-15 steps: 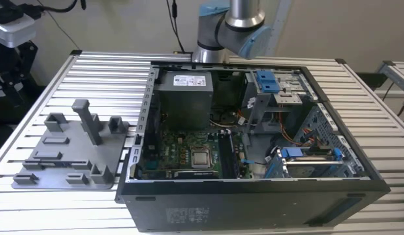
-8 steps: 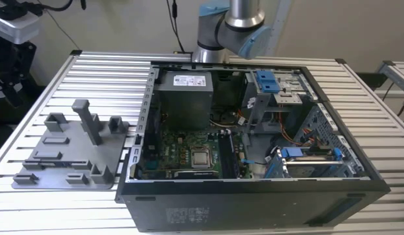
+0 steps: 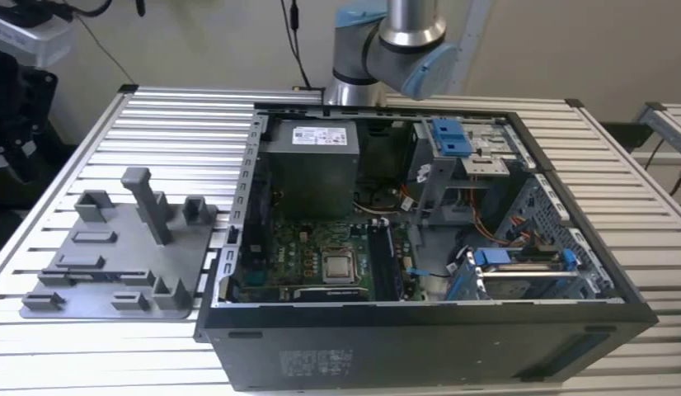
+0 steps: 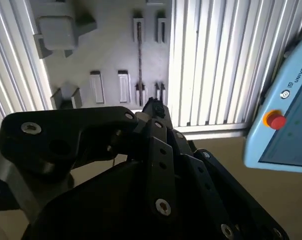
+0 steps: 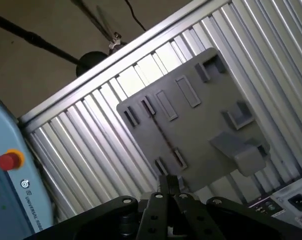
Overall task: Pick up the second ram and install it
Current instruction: 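Pick up the second ram and move it above second insertion slot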
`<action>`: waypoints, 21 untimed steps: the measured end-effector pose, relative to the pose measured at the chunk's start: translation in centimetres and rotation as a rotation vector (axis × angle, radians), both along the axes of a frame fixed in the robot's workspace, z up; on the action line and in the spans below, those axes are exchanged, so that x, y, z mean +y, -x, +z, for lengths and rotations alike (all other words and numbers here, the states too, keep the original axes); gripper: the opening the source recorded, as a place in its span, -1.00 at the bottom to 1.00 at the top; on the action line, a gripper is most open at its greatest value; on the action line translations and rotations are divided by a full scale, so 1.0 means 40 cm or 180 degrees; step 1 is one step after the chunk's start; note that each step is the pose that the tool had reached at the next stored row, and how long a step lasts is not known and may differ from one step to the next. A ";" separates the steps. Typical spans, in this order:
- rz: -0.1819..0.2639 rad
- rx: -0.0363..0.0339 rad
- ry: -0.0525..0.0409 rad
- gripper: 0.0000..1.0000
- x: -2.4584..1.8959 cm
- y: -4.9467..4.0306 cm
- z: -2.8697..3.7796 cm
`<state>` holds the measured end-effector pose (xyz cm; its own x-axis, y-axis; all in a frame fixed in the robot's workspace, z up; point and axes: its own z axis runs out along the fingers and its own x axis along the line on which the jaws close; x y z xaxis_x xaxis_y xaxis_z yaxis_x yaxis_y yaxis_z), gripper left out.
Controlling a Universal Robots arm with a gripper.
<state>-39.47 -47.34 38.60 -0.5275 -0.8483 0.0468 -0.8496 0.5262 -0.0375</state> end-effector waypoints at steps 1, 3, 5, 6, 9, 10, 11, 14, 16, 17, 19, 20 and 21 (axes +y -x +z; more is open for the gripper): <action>0.0050 0.0000 0.0011 -0.79 0.000 0.000 0.000; 0.0150 0.0000 0.0032 -0.79 0.000 0.000 0.000; 0.0246 0.0000 0.0054 -0.79 0.000 0.001 0.000; 0.0294 0.0000 0.0066 -0.79 0.000 0.001 0.000; 0.0431 0.0000 0.0100 -0.79 0.000 0.001 0.000; 0.0473 0.0000 0.0111 -0.79 0.000 0.001 0.000; 0.0512 0.0000 0.0118 -0.79 0.000 0.001 0.000; 0.0628 -0.0001 0.0132 -0.79 0.001 0.002 0.000; 0.0703 -0.0002 0.0133 -0.79 0.001 0.001 -0.001; 0.0713 -0.0002 0.0133 -0.79 0.001 0.001 -0.001; 0.0720 -0.0003 0.0133 -0.79 0.001 0.002 -0.002; 0.0724 -0.0003 0.0132 -0.79 0.001 0.002 -0.003; 0.0726 -0.0004 0.0115 -0.79 0.001 0.002 -0.004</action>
